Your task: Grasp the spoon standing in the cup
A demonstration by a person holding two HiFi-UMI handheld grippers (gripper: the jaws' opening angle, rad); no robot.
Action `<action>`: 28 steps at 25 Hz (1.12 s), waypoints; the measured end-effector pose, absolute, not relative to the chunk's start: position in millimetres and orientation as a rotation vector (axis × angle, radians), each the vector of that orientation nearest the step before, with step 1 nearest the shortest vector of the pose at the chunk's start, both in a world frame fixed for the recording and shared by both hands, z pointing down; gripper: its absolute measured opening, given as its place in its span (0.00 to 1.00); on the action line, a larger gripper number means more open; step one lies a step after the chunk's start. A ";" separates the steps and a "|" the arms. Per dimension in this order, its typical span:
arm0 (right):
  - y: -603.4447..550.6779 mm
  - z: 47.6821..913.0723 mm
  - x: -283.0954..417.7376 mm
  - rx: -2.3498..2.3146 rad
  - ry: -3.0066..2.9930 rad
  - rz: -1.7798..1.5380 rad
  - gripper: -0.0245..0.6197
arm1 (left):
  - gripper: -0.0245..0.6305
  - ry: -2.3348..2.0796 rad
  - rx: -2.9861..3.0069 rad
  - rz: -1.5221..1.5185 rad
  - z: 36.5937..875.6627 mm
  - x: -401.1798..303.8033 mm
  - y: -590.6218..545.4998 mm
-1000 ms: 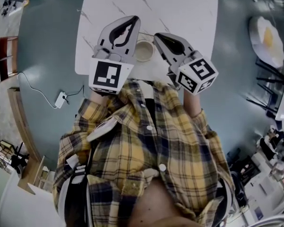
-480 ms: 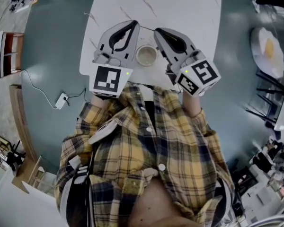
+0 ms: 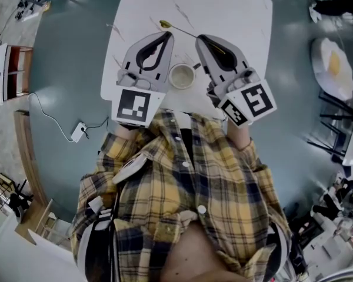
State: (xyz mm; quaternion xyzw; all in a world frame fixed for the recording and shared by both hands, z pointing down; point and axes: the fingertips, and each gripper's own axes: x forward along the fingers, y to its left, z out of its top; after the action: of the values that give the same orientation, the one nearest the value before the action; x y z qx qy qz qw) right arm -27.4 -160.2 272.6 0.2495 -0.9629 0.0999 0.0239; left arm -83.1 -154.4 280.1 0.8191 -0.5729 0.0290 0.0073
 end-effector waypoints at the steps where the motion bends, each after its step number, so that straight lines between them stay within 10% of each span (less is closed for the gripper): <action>1: -161.5 269.0 -23.9 0.780 -2.984 0.296 0.09 | 0.06 -1.785 2.563 0.089 279.4 -80.5 -155.8; 28: -175.2 257.9 1.4 0.876 -2.983 0.270 0.09 | 0.06 -1.516 2.782 0.092 265.5 -49.6 -167.4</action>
State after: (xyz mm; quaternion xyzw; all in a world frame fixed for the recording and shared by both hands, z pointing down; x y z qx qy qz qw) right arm 1.4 -175.2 257.9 0.2806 -0.9559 0.0864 0.0103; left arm -49.6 -167.4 265.5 0.8776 -0.4783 0.0289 -0.0141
